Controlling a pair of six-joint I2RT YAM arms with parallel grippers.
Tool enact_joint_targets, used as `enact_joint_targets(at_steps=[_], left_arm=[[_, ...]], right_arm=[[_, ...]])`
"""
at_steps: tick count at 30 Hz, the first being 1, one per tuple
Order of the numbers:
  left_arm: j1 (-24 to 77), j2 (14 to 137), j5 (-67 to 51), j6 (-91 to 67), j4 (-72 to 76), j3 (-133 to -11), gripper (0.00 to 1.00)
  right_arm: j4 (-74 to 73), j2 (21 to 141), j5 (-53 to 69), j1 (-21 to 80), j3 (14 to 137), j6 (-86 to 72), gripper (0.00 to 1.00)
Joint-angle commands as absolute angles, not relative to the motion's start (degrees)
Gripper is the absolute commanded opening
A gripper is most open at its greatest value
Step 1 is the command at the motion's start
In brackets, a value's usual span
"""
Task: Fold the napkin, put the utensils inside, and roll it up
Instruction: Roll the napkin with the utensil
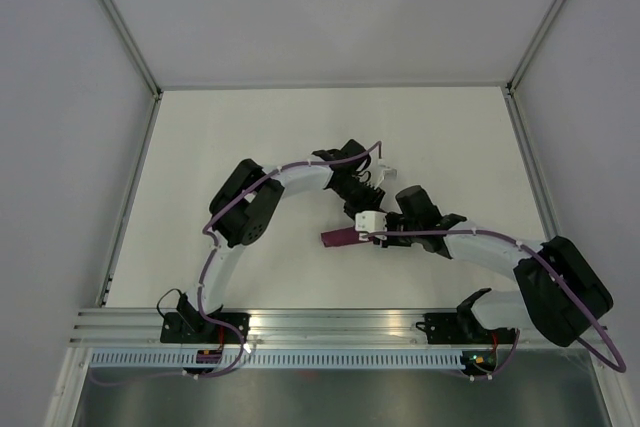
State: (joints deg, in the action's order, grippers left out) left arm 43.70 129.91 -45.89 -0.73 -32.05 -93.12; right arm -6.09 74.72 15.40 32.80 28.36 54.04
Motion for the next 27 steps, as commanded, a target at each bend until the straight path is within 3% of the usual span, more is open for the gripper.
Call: enact_joint_targets(at_steps=[1, 11, 19, 27], left_arm=[[42.46, 127.28, -36.30, -3.60, -29.89, -89.74, 0.38], [38.85, 113.84, -33.49, -8.95, -15.83, -79.47, 0.44], [36.47, 96.61, -16.98, -15.90, 3.58, -61.21, 0.45], [37.79, 72.28, -0.27, -14.77, 34.14, -38.25, 0.49]], right_arm=[[-12.48, 77.25, 14.94, 32.70, 29.62, 54.49, 0.31], [-18.71, 82.43, 17.13, 32.52, 34.44, 55.63, 0.30], [-29.17, 89.99, 24.68, 28.22, 42.79, 58.27, 0.29], [-44.88, 103.87, 30.76, 23.03, 57.20, 63.80, 0.28]])
